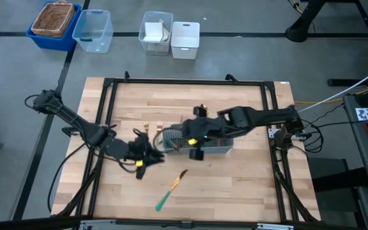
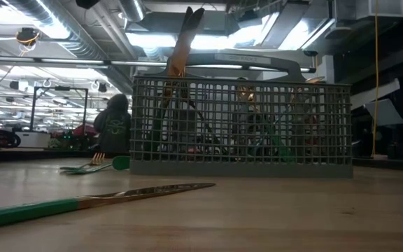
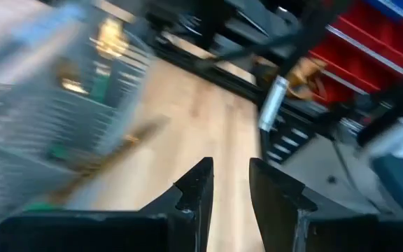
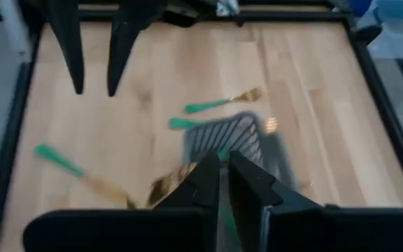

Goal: Sort silverware
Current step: Put the green knife into the gray utensil holder

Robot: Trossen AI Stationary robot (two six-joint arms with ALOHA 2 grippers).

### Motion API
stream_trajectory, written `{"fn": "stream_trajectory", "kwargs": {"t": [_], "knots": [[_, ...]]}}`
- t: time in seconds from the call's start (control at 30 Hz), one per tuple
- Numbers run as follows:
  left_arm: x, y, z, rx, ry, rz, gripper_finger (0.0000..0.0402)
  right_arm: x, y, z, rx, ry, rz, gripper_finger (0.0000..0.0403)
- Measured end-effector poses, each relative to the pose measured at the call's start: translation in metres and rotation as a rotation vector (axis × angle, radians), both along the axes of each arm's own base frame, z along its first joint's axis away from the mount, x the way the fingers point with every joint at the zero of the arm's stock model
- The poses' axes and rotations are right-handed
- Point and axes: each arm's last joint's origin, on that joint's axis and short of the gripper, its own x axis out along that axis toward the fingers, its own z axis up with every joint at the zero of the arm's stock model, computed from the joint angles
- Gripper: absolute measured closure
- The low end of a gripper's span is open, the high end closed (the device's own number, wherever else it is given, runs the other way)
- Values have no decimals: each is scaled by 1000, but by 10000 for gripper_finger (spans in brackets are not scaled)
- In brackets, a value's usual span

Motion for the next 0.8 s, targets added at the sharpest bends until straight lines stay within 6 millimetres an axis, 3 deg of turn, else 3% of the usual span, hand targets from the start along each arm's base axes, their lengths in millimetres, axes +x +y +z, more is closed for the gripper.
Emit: {"fn": "stream_trajectory", "kwargs": {"t": [0.23, 0.37, 0.47, 0.8], "knots": [[19, -35, -25, 2, 96, -133, 316, -37, 31, 12, 24, 157, 20, 370], [38, -53, -38, 19, 150, -152, 316, -59, 42, 8, -17, 296, 9, 370], [54, -67, -50, 25, 206, -173, 316, -66, 53, 8, -9, 296, 38, 370], [82, -90, -101, -84, 638, -13, 316, -96, 92, 14, 21, 314, 232, 370]]}}
